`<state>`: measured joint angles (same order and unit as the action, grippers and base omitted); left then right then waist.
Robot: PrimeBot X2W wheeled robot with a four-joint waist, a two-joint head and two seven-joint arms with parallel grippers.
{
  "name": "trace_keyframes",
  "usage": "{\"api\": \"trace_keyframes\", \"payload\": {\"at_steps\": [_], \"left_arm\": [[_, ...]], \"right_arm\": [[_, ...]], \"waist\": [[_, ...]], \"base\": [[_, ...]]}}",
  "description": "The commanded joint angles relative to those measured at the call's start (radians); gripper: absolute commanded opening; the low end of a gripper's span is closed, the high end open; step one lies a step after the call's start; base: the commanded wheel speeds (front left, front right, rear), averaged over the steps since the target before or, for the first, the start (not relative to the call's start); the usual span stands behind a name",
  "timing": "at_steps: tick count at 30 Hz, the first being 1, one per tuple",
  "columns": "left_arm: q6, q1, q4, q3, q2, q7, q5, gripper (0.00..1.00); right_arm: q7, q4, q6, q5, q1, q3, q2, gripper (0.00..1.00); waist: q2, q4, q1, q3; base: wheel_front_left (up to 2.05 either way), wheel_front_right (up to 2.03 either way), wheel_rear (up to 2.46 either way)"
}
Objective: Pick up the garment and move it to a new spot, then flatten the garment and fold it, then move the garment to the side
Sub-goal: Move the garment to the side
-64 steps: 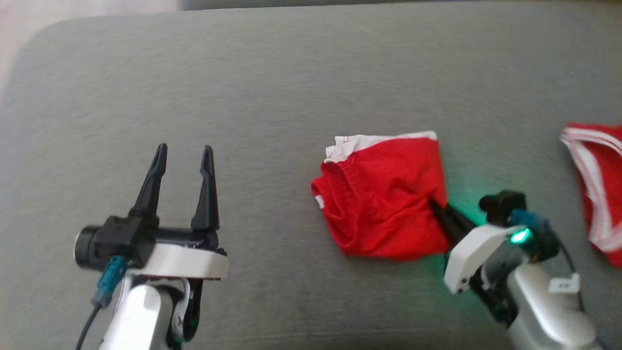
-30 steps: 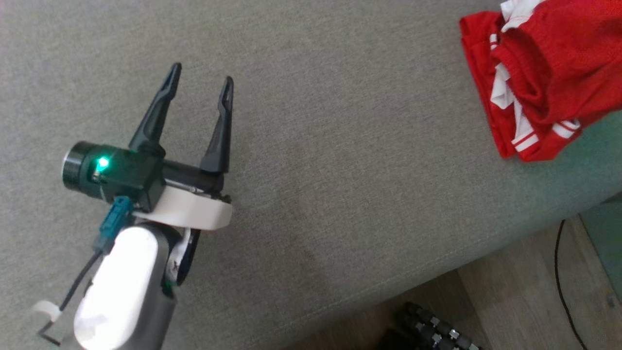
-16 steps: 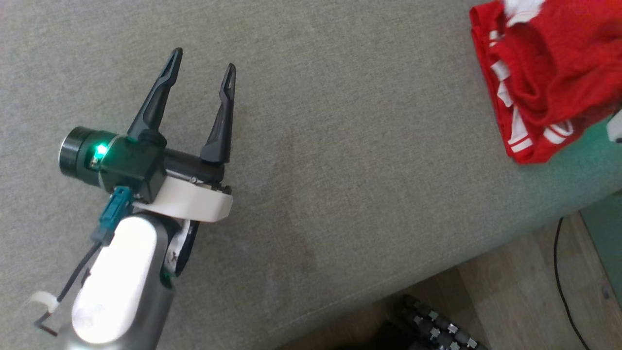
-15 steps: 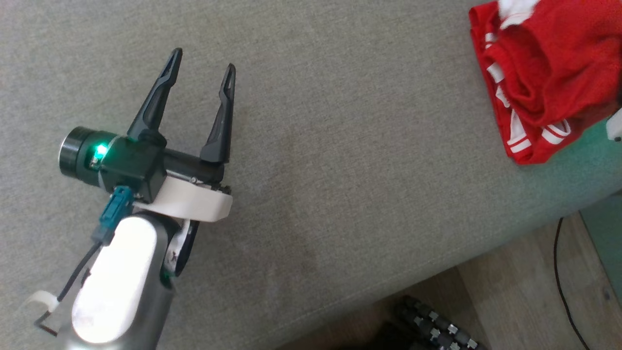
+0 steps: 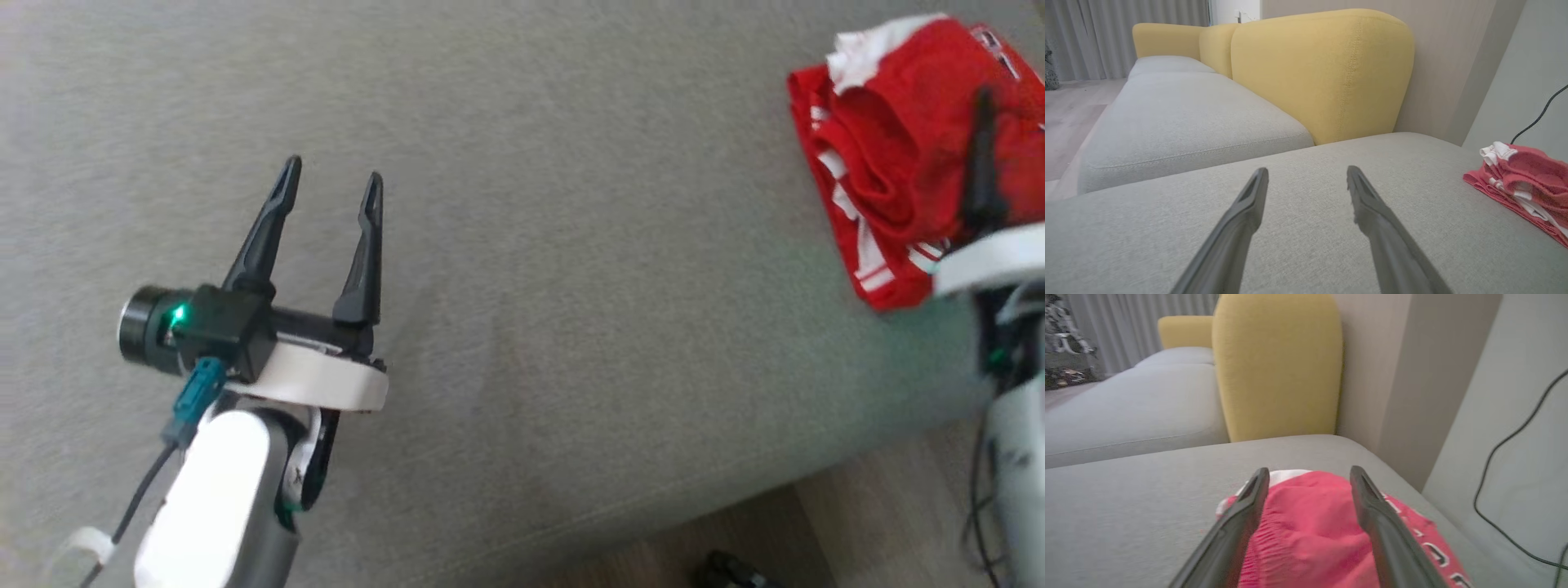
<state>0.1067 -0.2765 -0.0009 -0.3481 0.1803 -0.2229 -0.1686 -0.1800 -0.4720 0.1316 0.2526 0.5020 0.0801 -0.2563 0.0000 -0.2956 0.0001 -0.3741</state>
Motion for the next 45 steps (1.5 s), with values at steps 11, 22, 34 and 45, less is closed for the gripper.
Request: {"api": "trace_keyframes", "payload": {"at_steps": [11,22,34,45], "left_arm": [[0.038,0.083,-0.018,0.078,-0.001,-0.029,-0.046,1.0],[0.047,0.187,0.003,0.103,0.018,-0.036,-0.064,1.0],[0.047,0.26,0.012,0.091,0.037,-0.024,-0.077,1.0],[0.054,0.309,0.018,0.083,0.045,-0.008,-0.092,1.0]], "right_arm": [[0.123,0.373,-0.001,-0.053,-0.222,-0.071,0.14,1.0],[0.177,0.439,-0.001,-0.062,-0.324,-0.138,0.169,1.0],[0.197,0.446,-0.001,-0.078,-0.402,-0.165,0.179,1.0],[0.221,0.478,-0.001,-0.088,-0.484,-0.147,0.193,1.0]], "waist": [[0.0,0.168,-0.0001,0.121],[0.0,0.26,-0.0001,0.222],[0.0,0.272,-0.0001,0.301],[0.0,0.263,-0.0001,0.366]], "base": [[0.0,0.0,0.0],[0.0,0.0,0.0],[0.0,0.0,0.0],[0.0,0.0,0.0]]}}
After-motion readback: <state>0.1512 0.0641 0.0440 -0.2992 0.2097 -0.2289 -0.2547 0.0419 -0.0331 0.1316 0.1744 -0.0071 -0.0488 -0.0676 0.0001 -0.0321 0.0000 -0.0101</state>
